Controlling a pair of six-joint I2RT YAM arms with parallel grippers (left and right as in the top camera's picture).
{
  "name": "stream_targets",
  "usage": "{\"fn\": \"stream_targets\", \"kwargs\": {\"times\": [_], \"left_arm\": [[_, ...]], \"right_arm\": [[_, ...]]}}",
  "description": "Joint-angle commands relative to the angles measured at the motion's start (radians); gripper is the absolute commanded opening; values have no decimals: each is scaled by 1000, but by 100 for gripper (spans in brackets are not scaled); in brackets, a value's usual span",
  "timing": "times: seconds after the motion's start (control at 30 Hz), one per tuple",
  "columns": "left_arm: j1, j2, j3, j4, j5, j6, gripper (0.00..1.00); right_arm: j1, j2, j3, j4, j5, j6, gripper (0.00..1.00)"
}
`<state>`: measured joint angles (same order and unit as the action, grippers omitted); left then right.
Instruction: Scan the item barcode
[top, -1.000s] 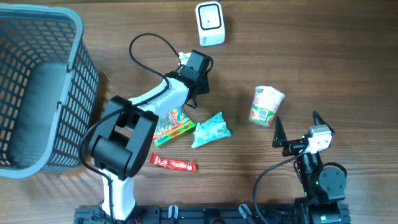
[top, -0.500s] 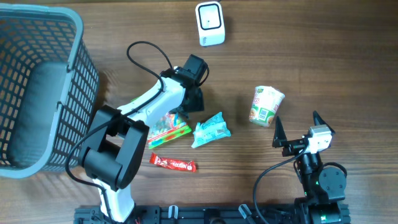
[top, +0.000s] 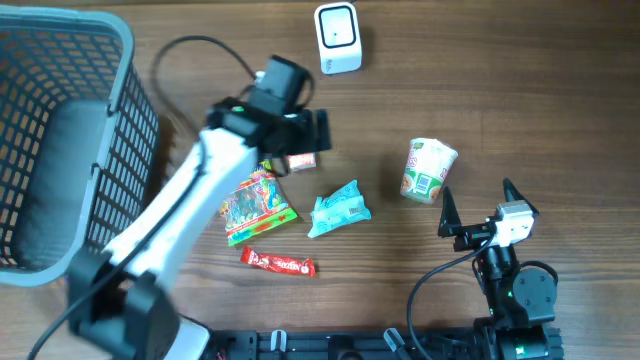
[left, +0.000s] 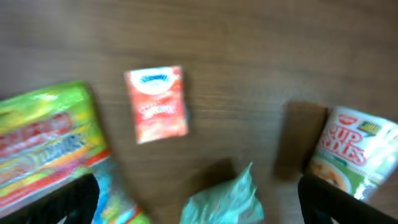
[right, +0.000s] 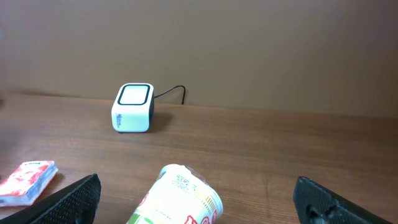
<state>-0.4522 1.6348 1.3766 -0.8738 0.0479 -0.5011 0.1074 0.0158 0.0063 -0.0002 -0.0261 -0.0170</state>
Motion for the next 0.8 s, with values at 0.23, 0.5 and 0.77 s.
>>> {"fn": "stream_targets", "kwargs": {"times": [0.23, 0.5, 0.77], "left_arm": [[199, -123, 11, -316, -420, 79, 100], [329, -122, 11, -286, -420, 186, 100], [412, -122, 11, -278, -390, 224, 100]], "right_arm": [[-5, -6, -1, 3, -10, -2, 100], [-5, -6, -1, 3, -10, -2, 100], [-5, -6, -1, 3, -10, -2, 100]]}}
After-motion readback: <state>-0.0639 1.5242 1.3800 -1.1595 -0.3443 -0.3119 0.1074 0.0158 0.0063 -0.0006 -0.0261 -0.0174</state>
